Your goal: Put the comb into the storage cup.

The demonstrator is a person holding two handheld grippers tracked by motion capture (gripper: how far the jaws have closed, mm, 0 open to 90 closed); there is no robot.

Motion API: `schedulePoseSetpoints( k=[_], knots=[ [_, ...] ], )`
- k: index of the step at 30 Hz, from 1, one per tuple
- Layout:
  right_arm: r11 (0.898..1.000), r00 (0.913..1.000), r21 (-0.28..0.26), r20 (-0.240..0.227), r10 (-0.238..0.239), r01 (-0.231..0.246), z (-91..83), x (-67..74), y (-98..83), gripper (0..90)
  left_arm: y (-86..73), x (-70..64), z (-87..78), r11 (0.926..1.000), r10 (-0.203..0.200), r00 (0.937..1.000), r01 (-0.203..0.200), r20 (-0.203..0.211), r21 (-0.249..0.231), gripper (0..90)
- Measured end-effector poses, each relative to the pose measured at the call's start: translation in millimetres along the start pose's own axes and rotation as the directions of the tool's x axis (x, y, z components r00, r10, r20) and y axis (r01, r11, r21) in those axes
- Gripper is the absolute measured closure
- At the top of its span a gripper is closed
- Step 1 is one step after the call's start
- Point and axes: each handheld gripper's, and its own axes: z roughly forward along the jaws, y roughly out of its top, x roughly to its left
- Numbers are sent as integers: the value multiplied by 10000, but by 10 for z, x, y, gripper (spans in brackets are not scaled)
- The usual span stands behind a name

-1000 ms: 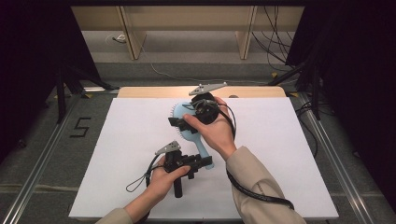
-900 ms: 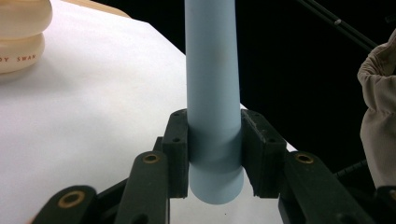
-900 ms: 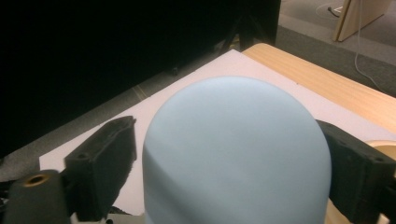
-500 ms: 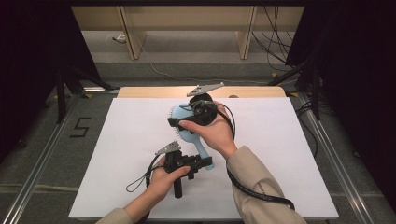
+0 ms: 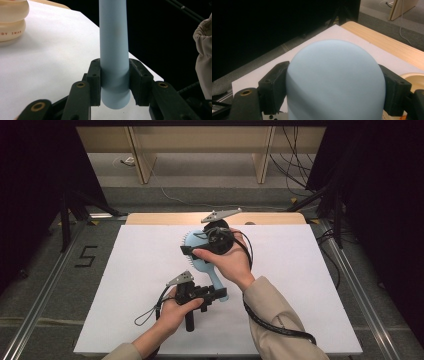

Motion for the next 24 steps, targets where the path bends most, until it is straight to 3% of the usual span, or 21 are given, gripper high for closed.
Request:
schedulePoseSetpoints(
  k=[13, 19, 24],
  knots=[
    [9997, 9997, -83, -27, 228, -228, -47, -38, -50, 224, -10, -9, -5, 9963, 803, 9958, -789, -433, 338, 634],
    [9986, 9991, -298, -85, 423, -426, -103, -66, -64, 225, 12, -26, -19, 9870, 1549, 9846, -1506, -809, 561, 618],
    [9982, 9990, -431, 114, 434, -429, -135, -92, -76, 226, 39, -53, -40, 9787, 1994, 9742, -1927, -1059, 701, 528]
  ],
)
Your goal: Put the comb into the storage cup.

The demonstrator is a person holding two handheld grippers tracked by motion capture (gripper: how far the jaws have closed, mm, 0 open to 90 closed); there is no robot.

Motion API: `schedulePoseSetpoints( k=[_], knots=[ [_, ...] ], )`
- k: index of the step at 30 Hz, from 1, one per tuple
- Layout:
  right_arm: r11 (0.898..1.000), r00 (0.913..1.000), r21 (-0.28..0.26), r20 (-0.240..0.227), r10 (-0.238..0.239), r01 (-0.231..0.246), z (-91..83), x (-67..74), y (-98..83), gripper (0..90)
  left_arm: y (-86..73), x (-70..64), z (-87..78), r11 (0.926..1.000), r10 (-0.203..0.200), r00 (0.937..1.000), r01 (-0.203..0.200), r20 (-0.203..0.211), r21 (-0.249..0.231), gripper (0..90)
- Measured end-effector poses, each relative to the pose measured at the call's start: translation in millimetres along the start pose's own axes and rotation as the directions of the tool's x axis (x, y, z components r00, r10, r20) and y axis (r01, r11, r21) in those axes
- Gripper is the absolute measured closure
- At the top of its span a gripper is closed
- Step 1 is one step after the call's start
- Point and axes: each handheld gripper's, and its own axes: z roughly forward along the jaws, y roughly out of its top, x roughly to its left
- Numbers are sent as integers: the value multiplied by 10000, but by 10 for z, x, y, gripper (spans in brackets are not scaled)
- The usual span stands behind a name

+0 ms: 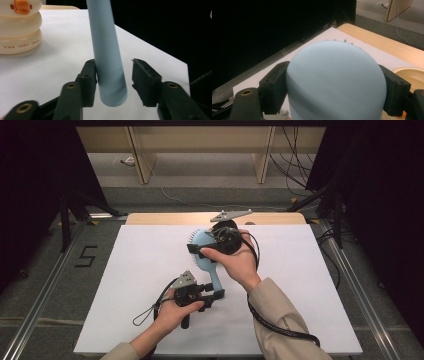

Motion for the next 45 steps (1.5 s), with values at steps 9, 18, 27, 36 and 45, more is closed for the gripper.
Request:
schedulePoseSetpoints(
  k=[9, 18, 27, 36, 45],
  knots=[
    [9996, 9991, -293, 425, 38, -26, -94, -54, -48, 227, 36, -3, -68, 9968, 645, 9968, -621, -465, 495, 322],
    [9968, 9954, -776, 918, 270, -199, -279, -136, -156, 228, 87, 28, -240, 9853, 1570, 9806, -1475, -1170, 860, 157],
    [9914, 9905, -1286, 1317, 401, -231, -476, -180, -232, 228, 88, 117, -421, 9751, 2147, 9517, -1963, -2197, 1029, 15],
    [9857, 9801, -1661, 1893, 600, -283, -572, -236, -269, 228, 82, 299, -640, 9764, 2151, 9251, -1968, -3130, 893, 0],
    [9809, 9691, -1938, 2378, 654, -186, -633, -270, -288, 228, 41, 376, -715, 9756, 2191, 9208, -2029, -3226, 835, 3]
  ],
)
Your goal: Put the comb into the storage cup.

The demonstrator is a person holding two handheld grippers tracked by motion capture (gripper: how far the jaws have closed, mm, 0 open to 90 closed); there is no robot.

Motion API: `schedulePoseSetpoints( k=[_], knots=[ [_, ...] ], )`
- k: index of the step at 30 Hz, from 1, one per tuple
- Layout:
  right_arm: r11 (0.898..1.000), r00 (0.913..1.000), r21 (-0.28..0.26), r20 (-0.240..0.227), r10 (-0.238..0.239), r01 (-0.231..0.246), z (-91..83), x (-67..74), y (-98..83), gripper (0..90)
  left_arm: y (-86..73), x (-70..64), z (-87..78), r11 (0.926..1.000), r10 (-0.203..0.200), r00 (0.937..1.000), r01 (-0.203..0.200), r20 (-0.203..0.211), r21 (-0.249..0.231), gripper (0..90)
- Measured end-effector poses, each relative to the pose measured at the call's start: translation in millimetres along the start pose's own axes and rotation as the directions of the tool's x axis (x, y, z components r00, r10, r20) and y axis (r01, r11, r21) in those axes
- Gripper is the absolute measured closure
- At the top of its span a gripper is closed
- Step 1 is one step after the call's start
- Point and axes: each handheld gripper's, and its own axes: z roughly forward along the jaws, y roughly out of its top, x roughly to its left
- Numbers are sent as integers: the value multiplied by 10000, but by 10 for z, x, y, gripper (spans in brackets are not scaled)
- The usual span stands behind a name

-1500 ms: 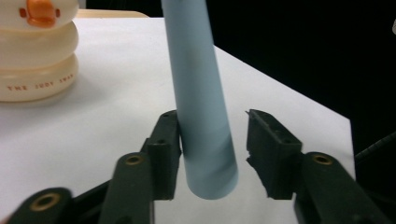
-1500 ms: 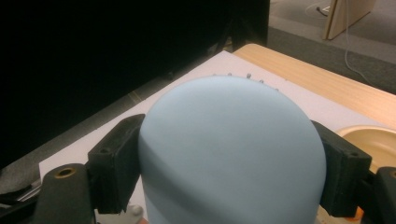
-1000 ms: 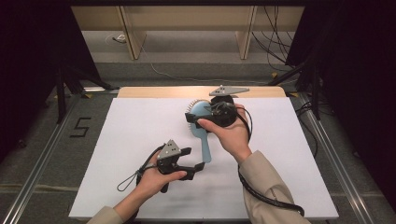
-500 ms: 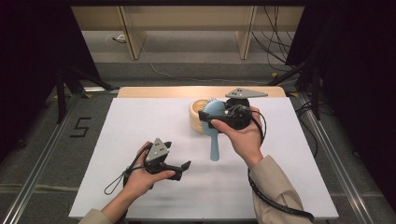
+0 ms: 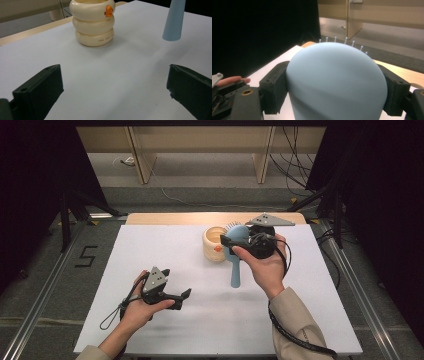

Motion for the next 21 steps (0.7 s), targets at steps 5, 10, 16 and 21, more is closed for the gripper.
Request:
schedulePoseSetpoints(
  k=[5, 10, 16, 21],
  knots=[
    [9998, 9999, -167, 123, 72, -70, -37, -39, 16, 228, -21, 11, -2, 9999, -111, 9999, 110, -121, -123, 15],
    [9997, 9998, -198, 181, 126, -122, -43, -67, 16, 228, -26, 25, -7, 9999, -112, 9998, 111, -139, -119, 18],
    [9993, 9994, -284, 252, 231, -224, -45, -96, 22, 228, -31, 34, 5, 9999, -67, 9998, 66, -167, -79, 19],
    [9990, 9992, -378, 290, 260, -249, -48, -109, 25, 228, -35, 42, 12, 9999, -93, 9998, 92, -180, -55, 19]
  ],
)
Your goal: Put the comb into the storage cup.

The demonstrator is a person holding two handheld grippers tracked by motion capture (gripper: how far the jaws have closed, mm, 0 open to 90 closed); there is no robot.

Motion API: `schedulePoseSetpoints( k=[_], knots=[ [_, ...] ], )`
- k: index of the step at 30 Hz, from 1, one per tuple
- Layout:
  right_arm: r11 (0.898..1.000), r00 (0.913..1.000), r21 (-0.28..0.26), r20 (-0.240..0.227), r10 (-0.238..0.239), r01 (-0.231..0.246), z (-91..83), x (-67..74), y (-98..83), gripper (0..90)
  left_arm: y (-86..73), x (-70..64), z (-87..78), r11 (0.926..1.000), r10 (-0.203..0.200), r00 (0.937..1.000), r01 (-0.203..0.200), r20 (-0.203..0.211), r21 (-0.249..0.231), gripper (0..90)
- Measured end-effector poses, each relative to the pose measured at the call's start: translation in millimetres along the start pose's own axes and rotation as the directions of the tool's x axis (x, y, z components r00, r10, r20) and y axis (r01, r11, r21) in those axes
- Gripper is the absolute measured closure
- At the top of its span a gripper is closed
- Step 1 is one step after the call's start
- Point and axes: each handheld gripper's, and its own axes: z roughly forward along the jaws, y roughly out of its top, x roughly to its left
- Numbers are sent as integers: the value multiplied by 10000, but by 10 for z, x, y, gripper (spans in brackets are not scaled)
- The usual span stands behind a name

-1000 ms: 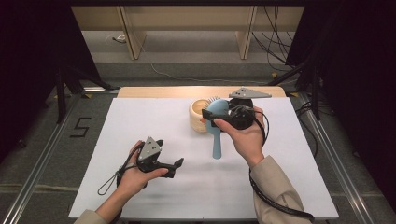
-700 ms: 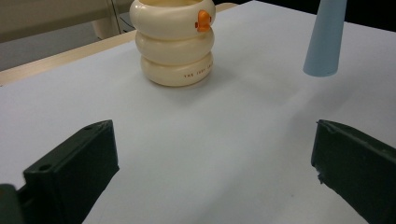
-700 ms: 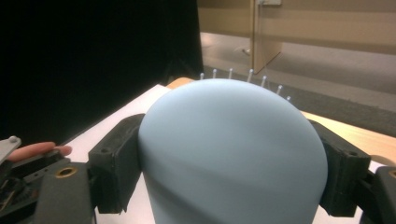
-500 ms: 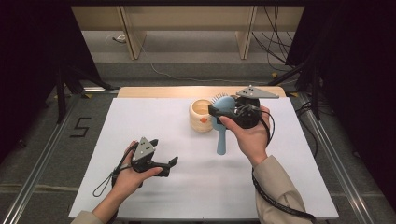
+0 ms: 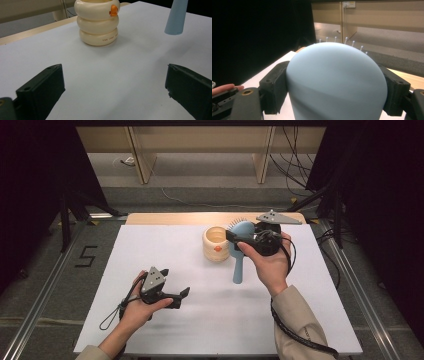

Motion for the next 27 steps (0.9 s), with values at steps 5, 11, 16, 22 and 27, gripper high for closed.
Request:
schedulePoseSetpoints(
  k=[5, 11, 16, 22, 27],
  knots=[
    [10000, 10000, -35, 49, 21, -21, 8, -1, -4, 228, 7, 2, -6, 9999, -104, 9999, 104, 40, 25, 22],
    [10000, 10000, -68, 36, -57, 57, 27, 16, 5, 228, 13, 14, -21, 9998, -181, 9998, 181, -49, -36, 31],
    [9998, 10000, -186, 68, -20, 21, 11, -1, 52, 228, 8, 22, -15, 9998, -218, 9997, 218, -101, -46, 32],
    [9997, 9999, -259, 145, 25, -21, 4, -34, 77, 228, 3, 15, -7, 9998, -186, 9998, 186, -107, -9, 32],
    [9992, 9996, -401, 268, 62, -51, 5, -70, 105, 228, 6, 27, -6, 9997, -225, 9997, 225, -90, -8, 32]
  ],
)
